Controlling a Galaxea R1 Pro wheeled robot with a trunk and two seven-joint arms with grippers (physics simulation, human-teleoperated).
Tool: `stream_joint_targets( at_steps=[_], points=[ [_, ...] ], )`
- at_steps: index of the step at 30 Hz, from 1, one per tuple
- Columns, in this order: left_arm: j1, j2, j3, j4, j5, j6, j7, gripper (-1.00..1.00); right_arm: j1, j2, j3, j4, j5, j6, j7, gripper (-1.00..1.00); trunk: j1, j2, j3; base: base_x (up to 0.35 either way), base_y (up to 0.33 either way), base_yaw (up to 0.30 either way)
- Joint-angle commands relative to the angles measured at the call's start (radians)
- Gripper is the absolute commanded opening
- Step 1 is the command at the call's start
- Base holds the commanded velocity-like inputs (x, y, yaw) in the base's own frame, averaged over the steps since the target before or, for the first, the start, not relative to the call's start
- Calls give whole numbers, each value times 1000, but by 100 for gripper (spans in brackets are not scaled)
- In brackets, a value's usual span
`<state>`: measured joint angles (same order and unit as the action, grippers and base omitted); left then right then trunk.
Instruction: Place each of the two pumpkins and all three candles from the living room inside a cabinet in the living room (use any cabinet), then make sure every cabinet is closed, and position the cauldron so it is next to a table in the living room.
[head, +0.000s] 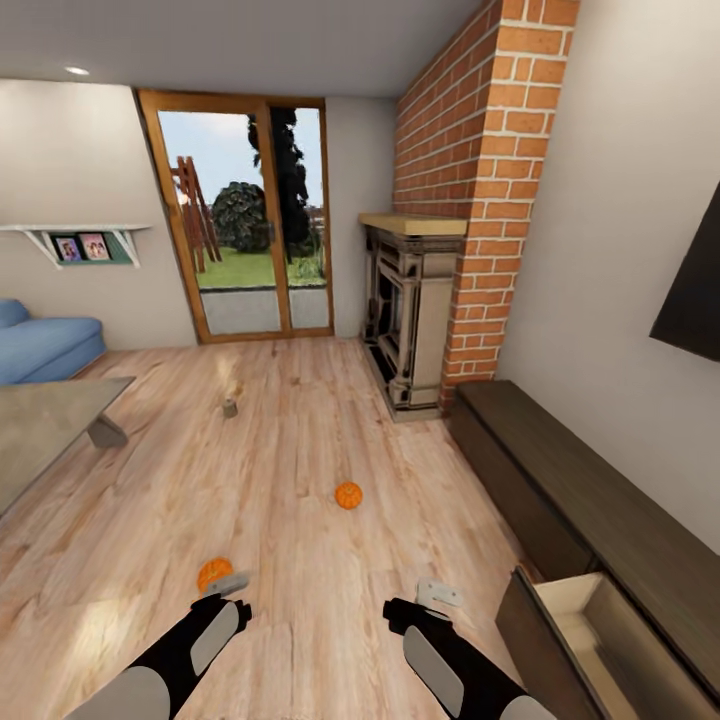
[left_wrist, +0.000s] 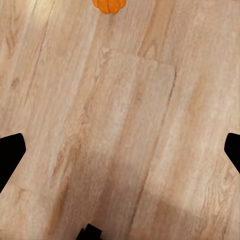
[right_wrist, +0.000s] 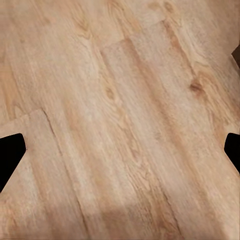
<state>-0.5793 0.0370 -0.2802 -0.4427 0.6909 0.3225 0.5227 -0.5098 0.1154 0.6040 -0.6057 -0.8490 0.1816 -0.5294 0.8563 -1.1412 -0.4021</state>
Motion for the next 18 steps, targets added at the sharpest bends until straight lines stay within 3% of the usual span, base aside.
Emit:
stream_joint_targets(
  at_steps=[1,18],
  points=[
    [-1,1,-9,-2,7,4,7,100,-1,-1,5,-2,-4,4,-7,100,0,-1,-1,0,1,292],
    [-1,1,-8,-2,7,4,7,100,-1,-2,5,-2,-4,4,-6,100,0,-1,-1,0,0,292]
  ],
)
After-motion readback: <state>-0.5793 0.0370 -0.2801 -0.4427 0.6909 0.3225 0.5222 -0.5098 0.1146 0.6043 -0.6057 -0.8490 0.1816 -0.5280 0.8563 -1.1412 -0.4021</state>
